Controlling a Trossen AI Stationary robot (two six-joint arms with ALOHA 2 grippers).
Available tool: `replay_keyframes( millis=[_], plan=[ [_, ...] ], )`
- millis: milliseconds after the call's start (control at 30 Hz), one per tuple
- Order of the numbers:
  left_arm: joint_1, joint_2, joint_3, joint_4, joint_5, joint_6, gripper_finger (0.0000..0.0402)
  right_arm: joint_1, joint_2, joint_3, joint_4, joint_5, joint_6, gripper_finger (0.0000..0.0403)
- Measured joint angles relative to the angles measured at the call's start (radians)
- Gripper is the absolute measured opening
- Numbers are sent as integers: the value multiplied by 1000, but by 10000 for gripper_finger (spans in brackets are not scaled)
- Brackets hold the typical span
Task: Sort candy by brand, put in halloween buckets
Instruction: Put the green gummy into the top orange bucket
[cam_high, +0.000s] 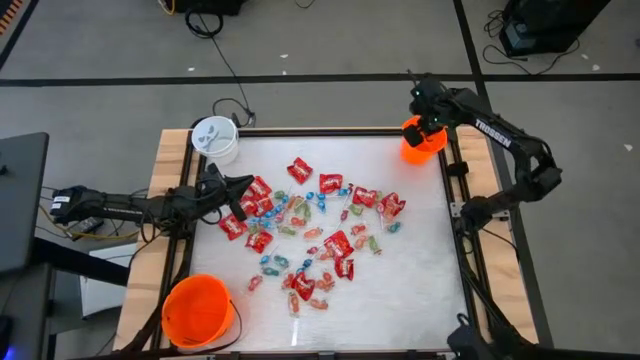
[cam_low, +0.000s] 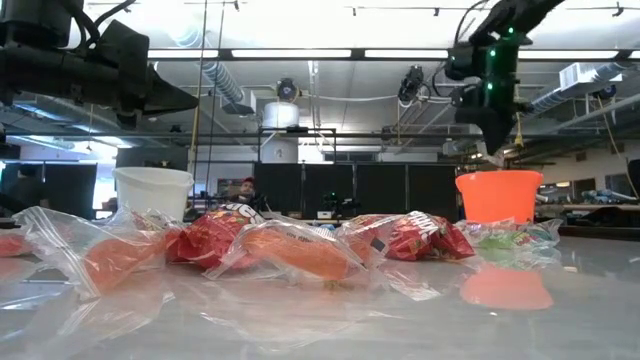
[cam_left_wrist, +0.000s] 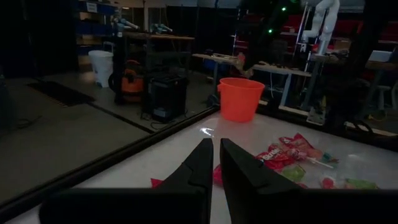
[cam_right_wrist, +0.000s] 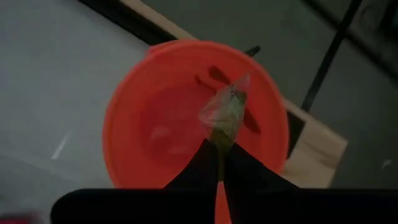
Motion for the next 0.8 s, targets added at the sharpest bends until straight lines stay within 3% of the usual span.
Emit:
replay_keyframes(
  millis=[300,500,800],
  plan=[
    [0,5,-1,0,56,-34,37,-27,130,-2,61,-28,-12,34],
    [2,40,-2,-57,59,-65,37,-32,204,-3,1,-41,-33,70],
    [18,130,-2,74,39,-24,37,-41,158,8,-13,-39,7,137]
  ],
)
